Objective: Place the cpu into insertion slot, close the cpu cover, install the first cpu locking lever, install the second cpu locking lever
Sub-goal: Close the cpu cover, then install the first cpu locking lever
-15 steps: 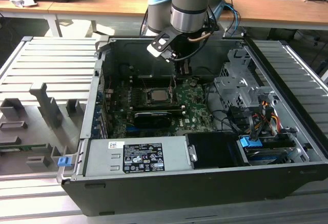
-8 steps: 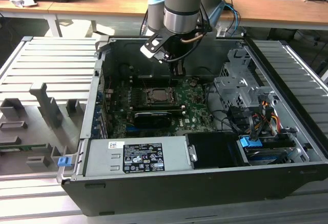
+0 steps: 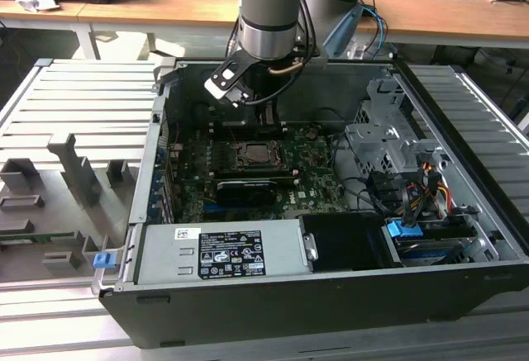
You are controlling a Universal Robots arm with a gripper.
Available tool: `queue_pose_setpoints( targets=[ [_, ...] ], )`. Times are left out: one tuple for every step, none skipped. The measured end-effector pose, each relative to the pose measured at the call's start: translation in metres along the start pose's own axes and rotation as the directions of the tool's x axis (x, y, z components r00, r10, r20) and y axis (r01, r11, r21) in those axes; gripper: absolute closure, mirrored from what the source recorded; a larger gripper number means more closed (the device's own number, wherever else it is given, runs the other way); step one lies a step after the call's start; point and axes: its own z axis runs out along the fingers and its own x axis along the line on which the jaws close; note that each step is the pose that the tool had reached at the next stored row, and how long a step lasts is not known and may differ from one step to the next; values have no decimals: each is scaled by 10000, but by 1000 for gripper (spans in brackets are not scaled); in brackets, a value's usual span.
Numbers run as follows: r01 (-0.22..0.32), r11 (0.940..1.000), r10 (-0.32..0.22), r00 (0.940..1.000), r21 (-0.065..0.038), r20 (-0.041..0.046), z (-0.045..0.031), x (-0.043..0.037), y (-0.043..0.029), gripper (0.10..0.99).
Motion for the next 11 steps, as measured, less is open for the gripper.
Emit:
queue_pose_setpoints(
  targets=[
    [-1,10000,1,10000,-1,-1,1,1,-9,980],
    [0,10000,0,10000,-1,-2,1,1,-14,980],
    [0,10000,0,10000,-1,-1,0,1,-17,980],
    [0,10000,0,10000,0,-1,0,1,-21,980],
    [0,10000,0,10000,-1,-1,0,1,-25,980],
    [-1,10000,1,10000,-1,-1,0,1,-29,980],
    [0,10000,0,10000,0,-1,0,1,-31,980],
    [2,10000,-2,10000,0,-1,0,1,-31,980],
    [0,10000,0,10000,-1,-1,0,1,-35,980],
    [0,10000,0,10000,-1,-1,0,1,-37,980],
    [1,10000,-1,10000,0,0,0,1,-37,980]
  ],
)
